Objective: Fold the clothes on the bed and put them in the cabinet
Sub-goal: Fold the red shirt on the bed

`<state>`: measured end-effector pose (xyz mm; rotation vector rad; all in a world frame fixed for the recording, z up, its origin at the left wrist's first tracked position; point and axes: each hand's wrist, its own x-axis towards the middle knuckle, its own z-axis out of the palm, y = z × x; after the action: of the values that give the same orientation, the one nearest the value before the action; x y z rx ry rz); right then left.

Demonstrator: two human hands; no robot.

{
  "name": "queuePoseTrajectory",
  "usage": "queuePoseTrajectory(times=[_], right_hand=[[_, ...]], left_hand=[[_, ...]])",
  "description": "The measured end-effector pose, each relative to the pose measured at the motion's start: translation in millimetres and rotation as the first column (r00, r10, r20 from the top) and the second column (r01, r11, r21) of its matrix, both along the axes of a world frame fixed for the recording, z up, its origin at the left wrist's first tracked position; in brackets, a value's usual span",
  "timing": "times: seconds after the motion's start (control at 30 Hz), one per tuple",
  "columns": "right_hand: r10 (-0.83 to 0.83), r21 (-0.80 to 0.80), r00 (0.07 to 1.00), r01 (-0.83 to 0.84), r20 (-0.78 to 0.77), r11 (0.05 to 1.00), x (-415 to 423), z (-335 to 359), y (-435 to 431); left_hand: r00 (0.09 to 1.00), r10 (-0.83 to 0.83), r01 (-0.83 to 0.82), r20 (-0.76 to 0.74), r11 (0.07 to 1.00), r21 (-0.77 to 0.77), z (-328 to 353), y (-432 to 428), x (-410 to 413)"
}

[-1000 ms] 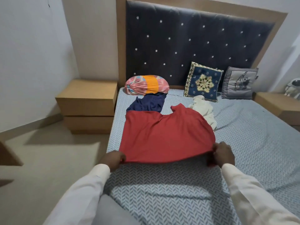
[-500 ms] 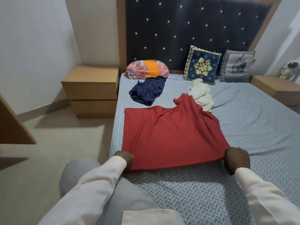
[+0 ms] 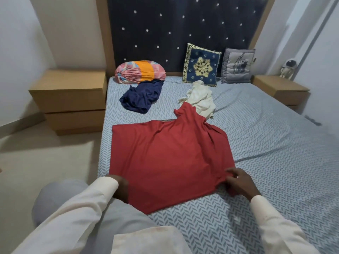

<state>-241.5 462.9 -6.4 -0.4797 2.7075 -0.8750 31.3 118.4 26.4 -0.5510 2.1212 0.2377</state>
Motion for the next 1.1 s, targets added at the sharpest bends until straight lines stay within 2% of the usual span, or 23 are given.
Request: queuePoseTrajectory(times=[0.03,0.07,0.1,0.13,0.17,0.2,0.23,0.3,0.4,0.5,0.6,0.67,0.8,0.83,0.93,1.03,1.1], right_hand=[[-0.12,-0.21,0.993,0.121,0.019,0.97,-2.8,-5.3,5.6],[-0.26,-0.327,0.965,0.256,0.031,0.91,-5.9,-10.5,10.5],[-0.397,-0.33,0.917,0.384,0.03,0.862,-8.3,-15.4,14.3],[-0.506,-0.241,0.862,0.497,0.031,0.833,-9.5,-20.9,15.4],[-0.568,-0.078,0.822,0.569,0.038,0.819,-12.5,-30.1,16.6],[-0.581,0.087,0.812,0.576,0.051,0.813,-11.9,-36.8,12.7],[-0.559,0.198,0.826,0.537,0.073,0.82,-13.4,-42.2,7.4],[-0.479,0.225,0.869,0.446,0.123,0.866,-16.7,-52.9,-5.7],[-0.429,0.14,0.886,0.409,0.175,0.902,-28.1,-56.6,-22.1],[-0.395,-0.058,0.882,0.422,0.257,0.905,-37.3,-43.2,-21.7],[-0.43,-0.244,0.844,0.512,0.32,0.824,-41.5,-22.1,1.3],[-0.595,-0.281,0.772,0.636,0.224,0.719,-41.9,-19.9,32.6],[-0.789,-0.061,0.599,0.8,0.14,0.596,-31.6,-30.1,77.2],[-0.801,0.012,0.585,0.807,0.127,0.591,-31.5,-32.4,79.8],[-0.748,0.102,0.662,0.742,0.051,0.663,-46.6,-29.1,69.0],[-0.567,0.129,0.822,0.557,0.056,0.821,-81.0,-37.5,43.0],[-0.456,0.141,0.885,0.442,0.095,0.886,-97.9,-40.7,22.0]], left_hand=[[0.989,0.045,-0.042,-0.143,0.999,0.022,1.4,-1.0,-5.9],[0.956,0.083,-0.076,-0.283,0.997,0.033,-0.5,-3.3,-14.6],[0.916,0.104,-0.099,-0.387,0.995,0.032,-3.7,-4.8,-25.4],[0.884,0.104,-0.105,-0.456,0.994,0.023,-8.0,-4.0,-36.4],[0.863,0.098,-0.101,-0.496,0.995,0.021,-12.2,0.8,-47.4],[0.851,0.093,-0.092,-0.517,0.995,0.028,-19.1,7.3,-57.2],[0.848,0.088,-0.079,-0.522,0.996,0.04,-25.6,15.8,-67.9],[0.86,0.051,-0.034,-0.508,0.998,0.043,-40.2,31.9,-81.0],[0.887,-0.089,0.071,-0.454,0.996,-0.057,-53.6,45.8,-87.4],[0.877,-0.141,0.093,-0.46,0.988,-0.127,-56.5,43.3,-85.7],[0.864,-0.162,0.096,-0.477,0.982,-0.161,-57.9,38.2,-87.4],[0.857,-0.158,0.09,-0.49,0.983,-0.16,-58.9,37.4,-91.1],[0.875,-0.119,0.063,-0.469,0.989,-0.134,-56.0,32.0,-107.2],[0.883,-0.106,0.049,-0.458,0.99,-0.134,-54.6,31.5,-111.7],[0.892,-0.086,0.019,-0.443,0.988,-0.152,-51.5,34.2,-126.8],[0.884,-0.073,-0.012,-0.462,0.984,-0.179,-50.0,39.0,-143.8],[0.862,-0.088,-0.018,-0.498,0.979,-0.203,-50.3,41.8,-153.4]])
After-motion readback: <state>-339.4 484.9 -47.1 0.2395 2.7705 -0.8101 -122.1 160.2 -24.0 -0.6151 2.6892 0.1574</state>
